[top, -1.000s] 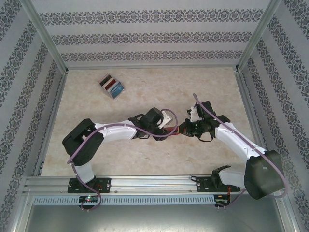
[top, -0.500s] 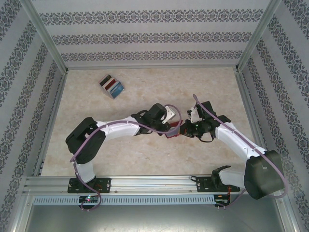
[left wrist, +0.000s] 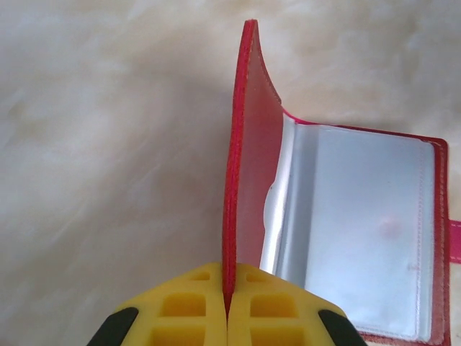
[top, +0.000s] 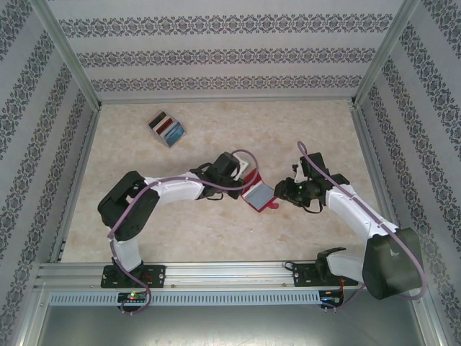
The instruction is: Put the credit cards into the card holder
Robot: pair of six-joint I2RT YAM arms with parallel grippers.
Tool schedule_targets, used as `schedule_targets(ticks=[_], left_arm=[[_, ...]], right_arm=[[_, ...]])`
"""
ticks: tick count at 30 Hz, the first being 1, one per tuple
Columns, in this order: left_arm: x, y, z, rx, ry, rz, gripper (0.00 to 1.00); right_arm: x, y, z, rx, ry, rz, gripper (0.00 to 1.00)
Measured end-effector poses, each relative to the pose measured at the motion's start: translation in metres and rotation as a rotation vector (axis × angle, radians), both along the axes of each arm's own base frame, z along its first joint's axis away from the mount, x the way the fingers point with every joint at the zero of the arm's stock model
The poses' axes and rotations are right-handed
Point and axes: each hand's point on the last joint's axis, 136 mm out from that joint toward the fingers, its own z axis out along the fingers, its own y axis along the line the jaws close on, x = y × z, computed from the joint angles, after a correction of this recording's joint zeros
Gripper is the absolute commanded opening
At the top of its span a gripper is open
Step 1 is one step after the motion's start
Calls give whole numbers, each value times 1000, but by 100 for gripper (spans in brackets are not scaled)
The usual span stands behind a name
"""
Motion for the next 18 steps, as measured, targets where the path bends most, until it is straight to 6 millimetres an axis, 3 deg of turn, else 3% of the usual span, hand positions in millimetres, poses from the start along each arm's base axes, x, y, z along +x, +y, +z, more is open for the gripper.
schedule_targets(ticks=[5, 12, 18], left_arm=[[-14, 19, -6, -76, 69, 145, 0], [-25, 34, -21, -148, 133, 285, 0], [-23, 35, -19, -191, 131, 327, 0]], right_arm=[[-6, 6, -5, 47, -1, -44, 56], [-15, 38, -24, 159, 39, -26, 39], [-13, 45, -36, 190, 53, -28, 30]])
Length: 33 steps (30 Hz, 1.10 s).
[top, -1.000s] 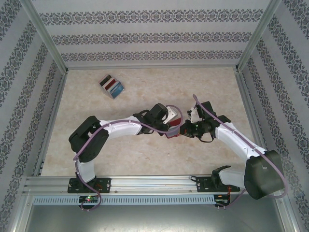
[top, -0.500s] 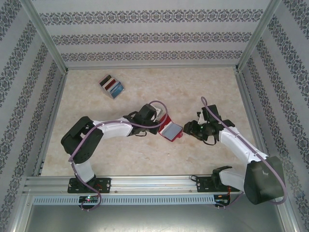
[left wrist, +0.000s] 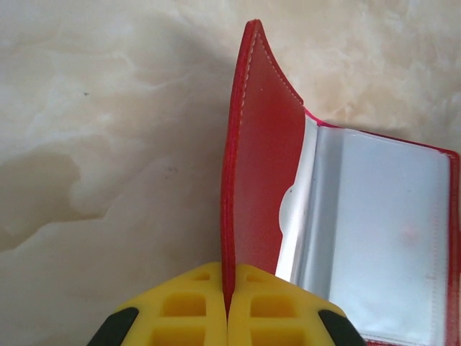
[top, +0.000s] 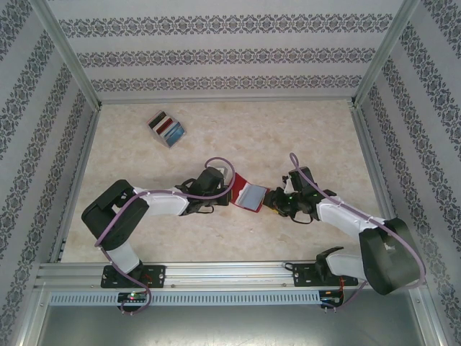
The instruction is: Put the credit cards into the card holder
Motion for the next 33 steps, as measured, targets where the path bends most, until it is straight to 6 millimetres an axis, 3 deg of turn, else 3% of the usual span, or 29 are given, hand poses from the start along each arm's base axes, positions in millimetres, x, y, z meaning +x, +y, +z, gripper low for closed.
schedule_targets(ticks=[4, 19, 33], left_arm=[[-1, 2, -2, -15, 4, 18, 0], [-1, 3, -4, -46, 19, 49, 0], [-1, 1, -6, -69, 31, 53, 0]], right_arm=[[5, 3, -5, 8, -2, 5, 28], [17, 10, -18, 23, -3, 17, 35], [18, 16, -26, 29, 3, 34, 34]])
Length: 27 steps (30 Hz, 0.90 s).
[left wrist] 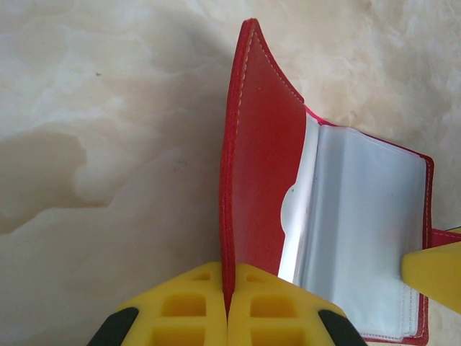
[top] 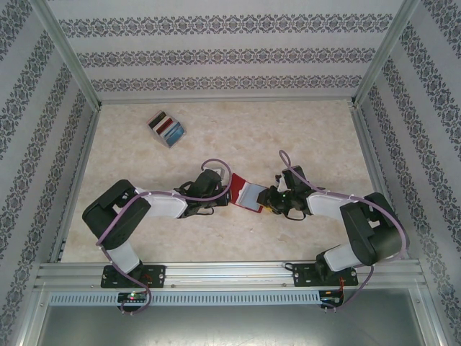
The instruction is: Put the credit cards into the card holder
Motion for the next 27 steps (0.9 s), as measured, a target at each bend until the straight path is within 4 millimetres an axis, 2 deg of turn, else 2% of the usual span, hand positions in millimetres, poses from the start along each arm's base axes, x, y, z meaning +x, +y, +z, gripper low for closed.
schedule_targets(ticks=[9, 21, 27], left_arm=[[3, 0, -5, -29, 27, 13, 0], [5, -3, -10, -114, 62, 9, 0], [6, -1, -10, -128, 67, 26, 0]], right_arm=[[2, 4, 0, 5, 1, 10, 39], [16, 18, 2, 17, -4, 36, 42], [15, 15, 7, -15, -46, 48, 49]])
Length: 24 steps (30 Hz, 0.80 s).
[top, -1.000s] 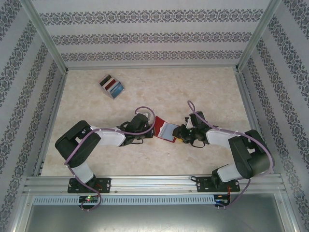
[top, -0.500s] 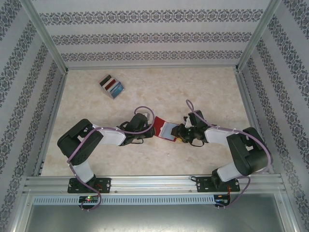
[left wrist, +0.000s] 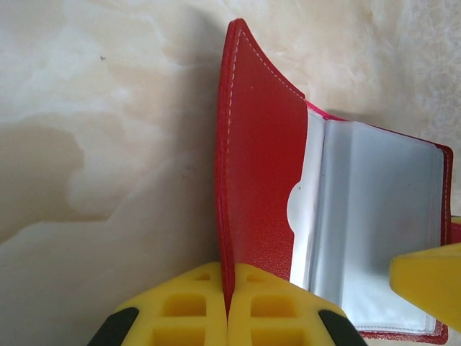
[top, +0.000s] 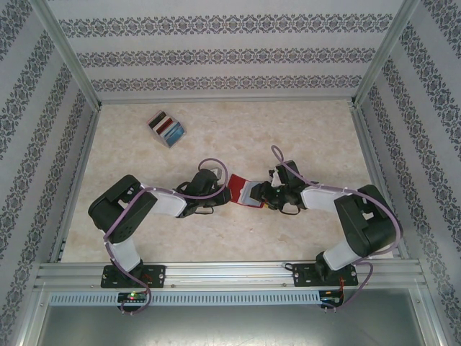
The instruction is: Put the credit cards into the card holder
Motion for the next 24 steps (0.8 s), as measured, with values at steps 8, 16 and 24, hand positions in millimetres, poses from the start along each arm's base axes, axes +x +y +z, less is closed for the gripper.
schedule_targets(ticks=[8, 16, 24], left_arm=[[0, 0, 0, -2, 1, 6, 0], [0, 0, 0, -5, 2, 8, 0], [0, 0, 0, -6, 2, 8, 0]], right_arm=[[-5, -19, 21, -21, -90, -19, 28], [-10, -25, 7, -44, -47, -22, 24], [-13, -26, -6, -58, -8, -21, 26]])
